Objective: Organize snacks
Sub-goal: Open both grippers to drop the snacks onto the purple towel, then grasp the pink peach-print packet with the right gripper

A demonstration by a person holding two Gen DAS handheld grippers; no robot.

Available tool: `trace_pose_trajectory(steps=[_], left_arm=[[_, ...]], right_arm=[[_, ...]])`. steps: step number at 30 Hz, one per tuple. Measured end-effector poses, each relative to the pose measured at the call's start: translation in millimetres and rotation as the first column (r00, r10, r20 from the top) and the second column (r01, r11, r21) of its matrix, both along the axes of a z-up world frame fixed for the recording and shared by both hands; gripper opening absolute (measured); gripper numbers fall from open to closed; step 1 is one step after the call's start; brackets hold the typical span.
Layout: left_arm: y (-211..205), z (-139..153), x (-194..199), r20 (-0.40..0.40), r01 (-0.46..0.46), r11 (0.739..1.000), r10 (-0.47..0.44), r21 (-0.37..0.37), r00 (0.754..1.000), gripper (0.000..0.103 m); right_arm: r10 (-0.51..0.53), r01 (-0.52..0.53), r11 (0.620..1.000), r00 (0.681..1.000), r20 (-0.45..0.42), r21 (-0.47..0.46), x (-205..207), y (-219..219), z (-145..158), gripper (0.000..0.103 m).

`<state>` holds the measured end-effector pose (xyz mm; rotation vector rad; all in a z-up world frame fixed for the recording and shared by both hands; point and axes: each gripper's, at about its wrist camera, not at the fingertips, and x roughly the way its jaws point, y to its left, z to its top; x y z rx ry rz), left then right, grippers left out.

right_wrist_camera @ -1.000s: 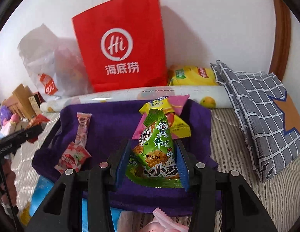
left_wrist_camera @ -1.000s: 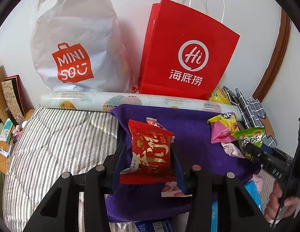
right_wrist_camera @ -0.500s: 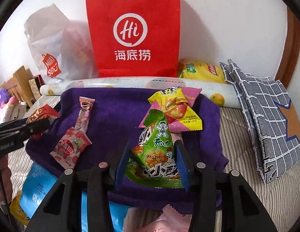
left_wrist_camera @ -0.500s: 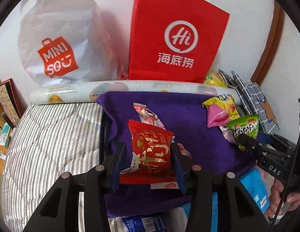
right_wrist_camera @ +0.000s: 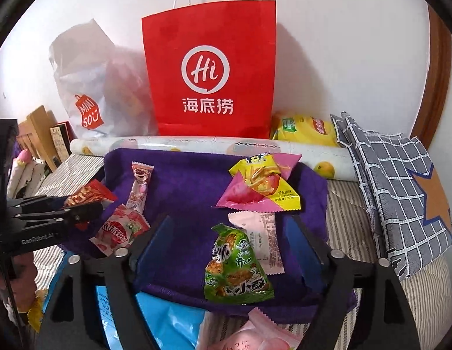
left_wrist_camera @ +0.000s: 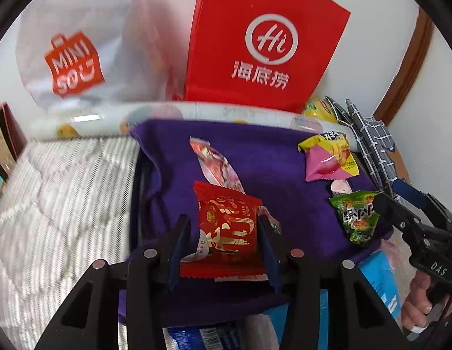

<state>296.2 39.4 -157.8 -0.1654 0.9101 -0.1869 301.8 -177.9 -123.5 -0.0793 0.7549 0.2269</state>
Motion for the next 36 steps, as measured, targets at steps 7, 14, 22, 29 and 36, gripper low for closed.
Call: trace_pose_trajectory(steps=[7,14,22,29,36], left_arm=[[-0.8,-3.6,1.0,-0.014,-0.004,1.0,0.004,-0.003,1.0,0.044],[-2.9,1.1,-0.6,-0.016,0.009,1.0,-0.009,-0.007,1.0,0.061],[-1.4,14.9,-5.5,0.024,-0.007,1.0,0.007,-0.001,1.0,0.077],[-3.0,23.5,-11.1,0.063,-0.031,0.999,0.029,0.024,0.998,0.081],[10.6,36.9,-19.4,0.138,-0.074,0.995,0.083,-0.073,0.987,0.08]], right_arm=[[-0.041,0.041,0.999,0.999,-0.025,-0.008,3.4,-3.3,0.1,0.091],[-0.087,0.086,0.996,0.996,-0.028,-0.021,5.3,-7.9,0.4,0.095],[-0.12,0.12,0.993,0.993,-0.005,0.004,4.3,-15.2,3.9,0.096],[-0.073,0.065,0.992,0.995,0.07,0.111,-6.3,-23.7,15.2,0.096],[-0.076,0.07,0.995,0.993,0.094,0.07,-10.8,-23.7,25.4,0.096]])
